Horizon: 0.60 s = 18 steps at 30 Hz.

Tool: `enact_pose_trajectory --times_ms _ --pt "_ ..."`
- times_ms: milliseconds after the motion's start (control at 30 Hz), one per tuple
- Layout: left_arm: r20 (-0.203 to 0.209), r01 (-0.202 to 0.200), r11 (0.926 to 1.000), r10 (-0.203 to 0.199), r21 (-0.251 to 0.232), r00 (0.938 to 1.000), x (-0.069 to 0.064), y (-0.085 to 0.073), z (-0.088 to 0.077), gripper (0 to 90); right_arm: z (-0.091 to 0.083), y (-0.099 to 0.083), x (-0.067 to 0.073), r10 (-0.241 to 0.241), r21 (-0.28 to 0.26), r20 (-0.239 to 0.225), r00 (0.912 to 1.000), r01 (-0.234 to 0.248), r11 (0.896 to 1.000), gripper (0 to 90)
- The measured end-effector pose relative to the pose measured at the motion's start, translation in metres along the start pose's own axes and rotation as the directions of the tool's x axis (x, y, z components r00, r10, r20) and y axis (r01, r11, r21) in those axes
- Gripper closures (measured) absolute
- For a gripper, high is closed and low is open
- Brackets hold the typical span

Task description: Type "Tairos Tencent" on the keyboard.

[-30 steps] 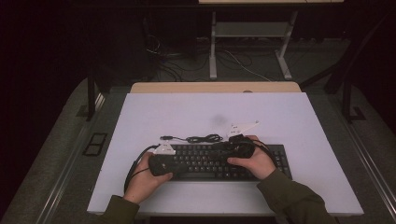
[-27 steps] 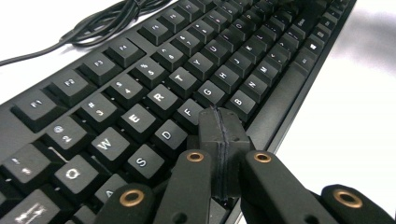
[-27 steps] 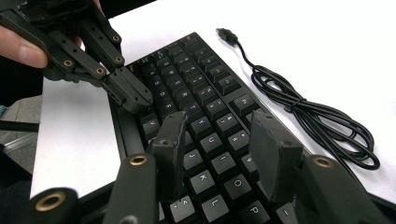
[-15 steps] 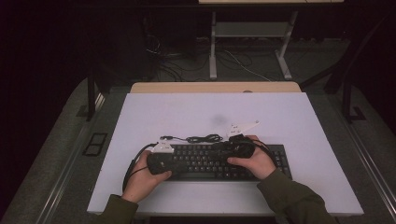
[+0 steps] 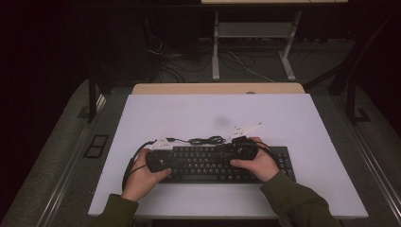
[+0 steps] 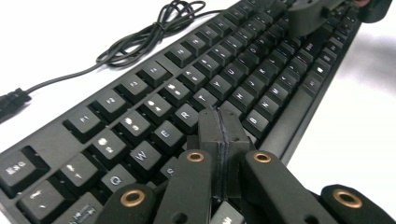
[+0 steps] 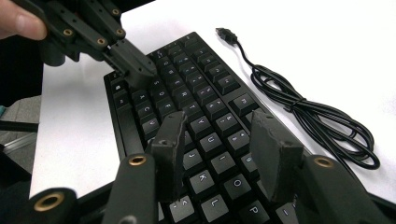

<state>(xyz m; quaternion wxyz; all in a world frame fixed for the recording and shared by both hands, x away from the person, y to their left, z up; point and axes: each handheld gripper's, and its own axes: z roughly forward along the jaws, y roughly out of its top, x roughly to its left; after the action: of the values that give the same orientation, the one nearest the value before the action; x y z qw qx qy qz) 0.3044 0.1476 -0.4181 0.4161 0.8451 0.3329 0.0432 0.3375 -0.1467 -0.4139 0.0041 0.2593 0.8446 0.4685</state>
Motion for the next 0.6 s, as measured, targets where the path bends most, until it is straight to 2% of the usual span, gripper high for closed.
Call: enact_pose_trajectory --times_ms 200,367,600 --pt "-0.018 0.015 0.9998 -0.015 -0.016 0.9997 0.007 0.002 0.002 89.6 0.0 0.0 0.0 0.0 0.0 0.0 1.0 0.0 1.0 55.3" --pt "-0.04 0.004 0.9998 -0.005 -0.02 0.9992 0.013 0.005 0.003 89.6 0.001 0.0 0.0 -0.003 0.001 0.0 1.0 0.003 1.0 55.3" --pt "-0.046 0.013 0.9999 -0.013 -0.011 0.9988 0.015 0.004 0.009 89.6 0.002 -0.001 0.0 -0.001 0.0 0.0 1.0 0.001 1.0 55.3"
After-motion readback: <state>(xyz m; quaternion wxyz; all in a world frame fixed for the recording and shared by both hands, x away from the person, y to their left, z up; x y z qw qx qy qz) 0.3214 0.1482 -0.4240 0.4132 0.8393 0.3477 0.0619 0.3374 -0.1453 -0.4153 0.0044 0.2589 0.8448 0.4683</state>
